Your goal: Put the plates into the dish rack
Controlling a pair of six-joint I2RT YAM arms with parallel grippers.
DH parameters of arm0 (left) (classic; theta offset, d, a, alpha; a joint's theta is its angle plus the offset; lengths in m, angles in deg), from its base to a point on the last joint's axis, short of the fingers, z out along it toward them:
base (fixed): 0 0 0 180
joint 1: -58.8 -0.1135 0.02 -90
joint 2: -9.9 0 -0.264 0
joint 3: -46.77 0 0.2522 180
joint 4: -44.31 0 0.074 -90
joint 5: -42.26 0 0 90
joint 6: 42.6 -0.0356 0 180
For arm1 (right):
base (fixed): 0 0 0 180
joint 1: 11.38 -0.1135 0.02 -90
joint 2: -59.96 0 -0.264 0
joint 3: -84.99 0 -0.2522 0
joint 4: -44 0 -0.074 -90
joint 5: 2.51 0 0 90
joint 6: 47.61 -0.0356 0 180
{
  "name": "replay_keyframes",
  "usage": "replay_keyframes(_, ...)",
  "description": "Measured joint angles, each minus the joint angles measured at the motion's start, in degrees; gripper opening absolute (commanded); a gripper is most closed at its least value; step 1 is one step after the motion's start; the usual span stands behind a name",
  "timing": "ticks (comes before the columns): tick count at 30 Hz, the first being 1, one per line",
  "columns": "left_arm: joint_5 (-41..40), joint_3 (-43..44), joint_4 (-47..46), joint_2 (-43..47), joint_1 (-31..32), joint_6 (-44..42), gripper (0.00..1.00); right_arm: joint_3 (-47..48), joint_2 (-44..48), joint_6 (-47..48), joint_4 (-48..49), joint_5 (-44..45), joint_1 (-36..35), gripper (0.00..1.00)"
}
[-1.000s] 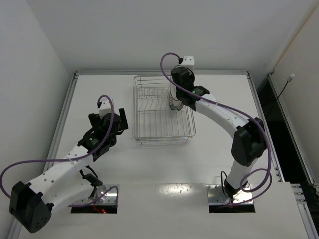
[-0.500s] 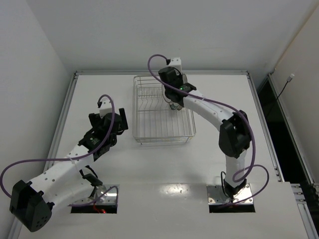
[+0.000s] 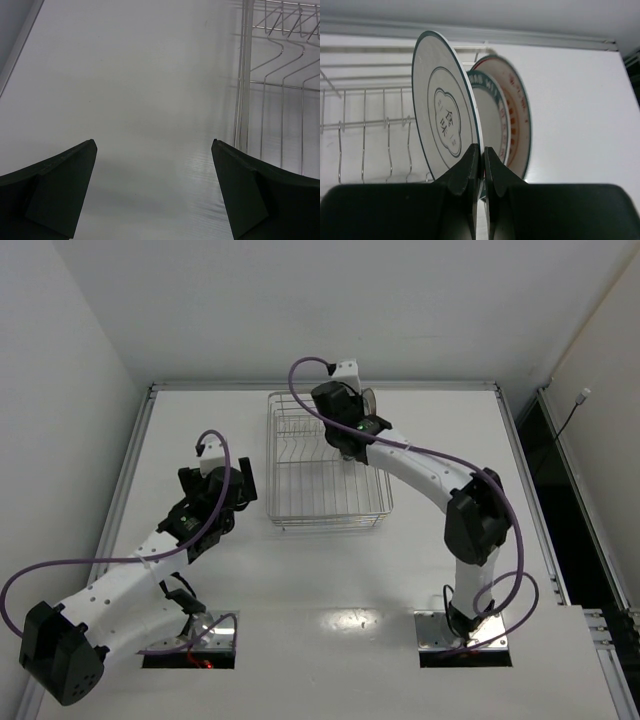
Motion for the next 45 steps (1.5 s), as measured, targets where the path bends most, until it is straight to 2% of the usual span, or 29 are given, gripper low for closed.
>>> replay_keyframes(9,0.0,0.0,0.0,-0.3,0.0,0.0,1.00,0.0,4.8,4.1,3.3,4.6,-0.2,0.00)
replay_keyframes(18,0.0,0.0,0.0,-0.3,0.0,0.0,1.00,0.8,0.1,2.5,-1.3,4.3,-0.2,0.00)
replay_keyframes(29,0.1,0.0,0.0,-0.4,0.0,0.0,1.00,0.9,0.0,1.8,-1.6,4.8,-0.2,0.00)
replay_keyframes(37,0.0,0.0,0.0,-0.4,0.0,0.0,1.00,-5.6,5.0,0.5,1.8,6.0,-0.7,0.00)
replay_keyframes(45,0.1,0.0,0.0,-0.4,0.0,0.0,1.00,-5.9,5.9,0.8,1.7,7.6,-0.6,0.00)
